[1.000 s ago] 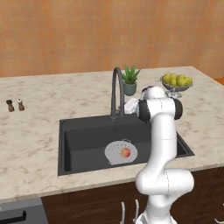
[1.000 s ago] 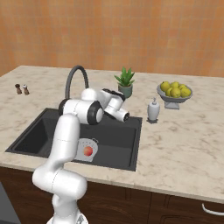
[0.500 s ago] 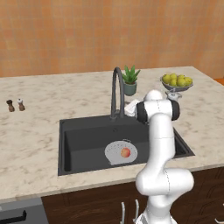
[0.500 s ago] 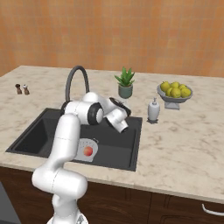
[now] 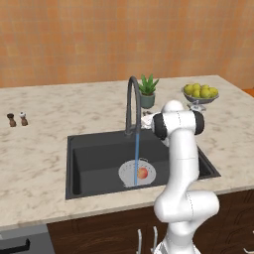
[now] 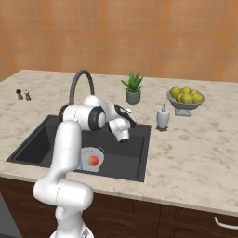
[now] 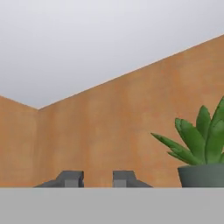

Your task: Put the colander in the sink, put the peach in the colander, and turn on the sink faucet and pour water over the colander.

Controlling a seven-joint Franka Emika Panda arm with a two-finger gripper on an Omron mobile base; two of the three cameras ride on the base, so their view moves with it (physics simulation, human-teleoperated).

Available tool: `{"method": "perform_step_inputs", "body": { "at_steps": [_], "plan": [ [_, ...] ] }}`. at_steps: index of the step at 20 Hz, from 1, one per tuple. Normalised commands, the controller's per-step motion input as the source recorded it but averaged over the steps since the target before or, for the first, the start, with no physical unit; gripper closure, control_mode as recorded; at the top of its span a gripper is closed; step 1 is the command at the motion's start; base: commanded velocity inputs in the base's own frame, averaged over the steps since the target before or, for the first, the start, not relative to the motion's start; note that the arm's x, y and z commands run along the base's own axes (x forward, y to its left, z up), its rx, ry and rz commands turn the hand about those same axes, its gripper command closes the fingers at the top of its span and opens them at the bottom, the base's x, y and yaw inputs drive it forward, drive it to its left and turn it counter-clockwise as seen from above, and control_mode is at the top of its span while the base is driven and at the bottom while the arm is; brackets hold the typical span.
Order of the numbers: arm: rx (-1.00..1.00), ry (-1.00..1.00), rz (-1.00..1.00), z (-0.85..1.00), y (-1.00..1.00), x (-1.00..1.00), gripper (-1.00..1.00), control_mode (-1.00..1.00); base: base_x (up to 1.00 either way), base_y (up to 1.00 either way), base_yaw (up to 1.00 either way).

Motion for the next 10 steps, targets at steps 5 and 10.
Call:
{"method": "perform_step_inputs", "body": {
  "at_steps": [5, 10],
  "plan": [
    [0.02, 0.08, -0.10, 1.00, -0.01, 0.05, 1.00, -1.00, 0.00, 0.00, 0.00],
    [0.00, 0.17, -0.06, 0.91, -0.05, -0.51, 1.00, -1.00, 0.00, 0.00, 0.00]
  ]
}}
